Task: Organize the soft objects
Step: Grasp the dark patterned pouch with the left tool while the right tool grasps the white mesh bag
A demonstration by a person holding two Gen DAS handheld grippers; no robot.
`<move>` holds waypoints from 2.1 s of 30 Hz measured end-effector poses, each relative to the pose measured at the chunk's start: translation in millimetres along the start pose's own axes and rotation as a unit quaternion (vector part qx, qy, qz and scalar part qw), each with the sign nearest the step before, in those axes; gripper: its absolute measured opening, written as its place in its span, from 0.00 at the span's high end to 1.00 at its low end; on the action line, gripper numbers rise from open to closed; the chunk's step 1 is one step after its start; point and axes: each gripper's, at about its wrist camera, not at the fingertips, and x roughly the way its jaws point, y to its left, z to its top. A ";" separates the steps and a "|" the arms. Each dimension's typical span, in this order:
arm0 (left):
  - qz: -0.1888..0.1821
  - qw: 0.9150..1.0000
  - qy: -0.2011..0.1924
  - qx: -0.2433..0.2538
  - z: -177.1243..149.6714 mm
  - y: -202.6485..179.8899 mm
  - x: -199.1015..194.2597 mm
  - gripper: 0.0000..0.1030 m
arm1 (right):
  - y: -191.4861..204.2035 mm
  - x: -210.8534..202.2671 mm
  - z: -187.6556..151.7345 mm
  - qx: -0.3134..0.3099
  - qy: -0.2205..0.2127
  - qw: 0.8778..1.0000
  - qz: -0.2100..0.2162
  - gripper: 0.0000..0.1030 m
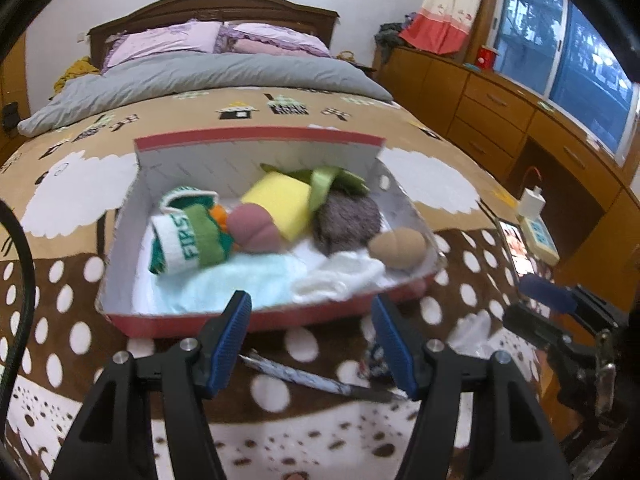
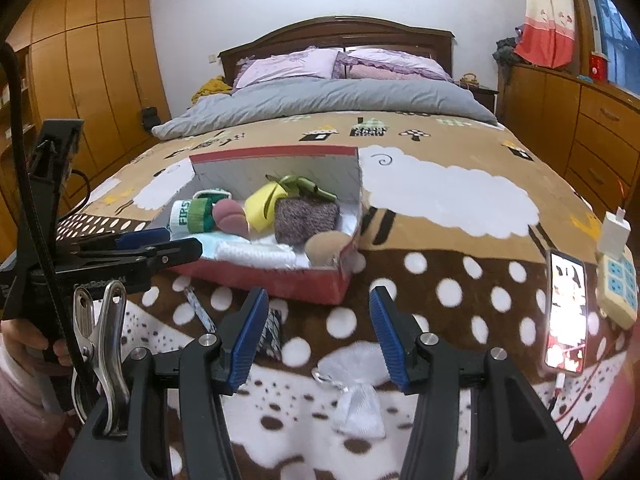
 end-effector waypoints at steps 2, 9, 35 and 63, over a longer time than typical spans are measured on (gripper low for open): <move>-0.005 1.000 0.003 0.008 -3.8 -6.9 -0.6 0.36 | -3.3 -1.8 -4.1 0.004 0.001 1.000 -0.001 0.48; -0.021 0.999 0.009 0.037 -15.4 -31.9 -2.1 0.36 | -17.1 -8.1 -17.1 0.022 0.007 1.000 -0.010 0.48; -0.011 0.996 0.070 0.061 -41.3 -61.8 63.3 0.39 | -45.4 12.8 -57.1 0.062 0.047 0.996 -0.036 0.48; -0.037 0.996 0.052 0.063 -44.3 -58.6 49.4 0.58 | -23.0 33.8 -64.8 0.058 0.049 0.997 -0.015 0.85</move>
